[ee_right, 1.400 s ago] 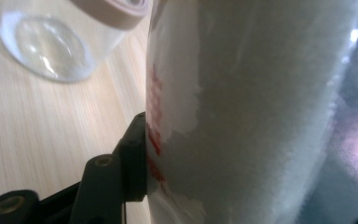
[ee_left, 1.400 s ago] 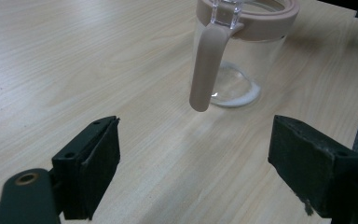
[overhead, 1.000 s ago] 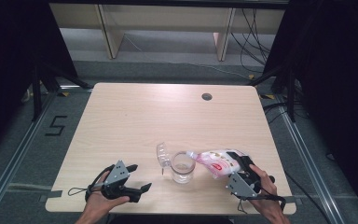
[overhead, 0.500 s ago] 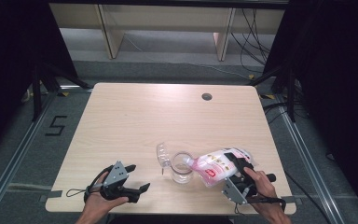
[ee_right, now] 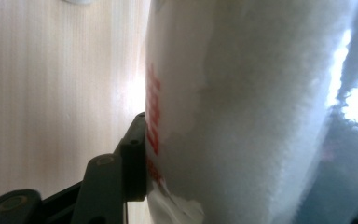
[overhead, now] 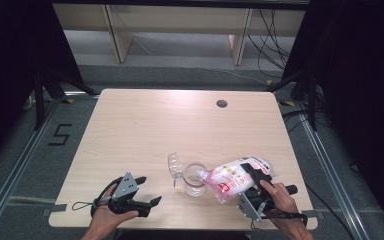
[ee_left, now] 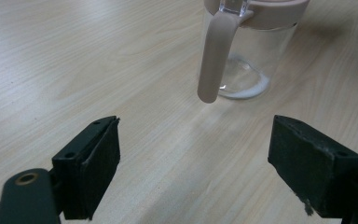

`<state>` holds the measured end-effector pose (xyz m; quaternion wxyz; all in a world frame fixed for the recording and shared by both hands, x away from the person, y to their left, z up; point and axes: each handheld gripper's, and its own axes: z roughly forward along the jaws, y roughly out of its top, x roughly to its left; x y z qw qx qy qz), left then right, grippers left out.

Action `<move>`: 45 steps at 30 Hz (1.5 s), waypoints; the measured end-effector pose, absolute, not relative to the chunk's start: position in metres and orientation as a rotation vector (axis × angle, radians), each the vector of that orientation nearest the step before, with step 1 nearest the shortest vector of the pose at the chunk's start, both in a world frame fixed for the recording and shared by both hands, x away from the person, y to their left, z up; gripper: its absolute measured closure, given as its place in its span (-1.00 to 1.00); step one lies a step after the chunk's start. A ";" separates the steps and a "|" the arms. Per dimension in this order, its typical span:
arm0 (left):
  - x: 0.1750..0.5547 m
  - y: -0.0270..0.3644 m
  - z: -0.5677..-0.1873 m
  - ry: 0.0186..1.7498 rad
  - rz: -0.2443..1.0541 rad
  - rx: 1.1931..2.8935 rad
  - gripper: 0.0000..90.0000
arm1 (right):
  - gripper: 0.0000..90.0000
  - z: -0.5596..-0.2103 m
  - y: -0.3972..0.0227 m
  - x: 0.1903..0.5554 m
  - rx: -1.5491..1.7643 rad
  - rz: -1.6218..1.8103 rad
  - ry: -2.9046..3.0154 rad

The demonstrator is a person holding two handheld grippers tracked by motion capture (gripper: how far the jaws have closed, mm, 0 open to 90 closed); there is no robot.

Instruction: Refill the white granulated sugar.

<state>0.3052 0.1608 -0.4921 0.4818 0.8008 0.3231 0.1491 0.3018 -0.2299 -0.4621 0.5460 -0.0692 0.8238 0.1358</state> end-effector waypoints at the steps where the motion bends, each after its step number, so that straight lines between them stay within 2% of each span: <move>1: 0.305 0.161 -0.492 0.784 0.367 1.962 -0.64 | 0.09 -0.461 -0.230 0.302 -0.169 0.314 1.951; 16: 0.306 0.162 -0.491 0.741 0.382 1.989 -0.64 | 0.10 -0.451 -0.223 0.302 -0.306 0.187 1.891; 45: 0.305 0.162 -0.491 0.778 0.361 1.967 -0.64 | 0.12 -0.448 -0.219 0.300 -0.366 0.097 1.844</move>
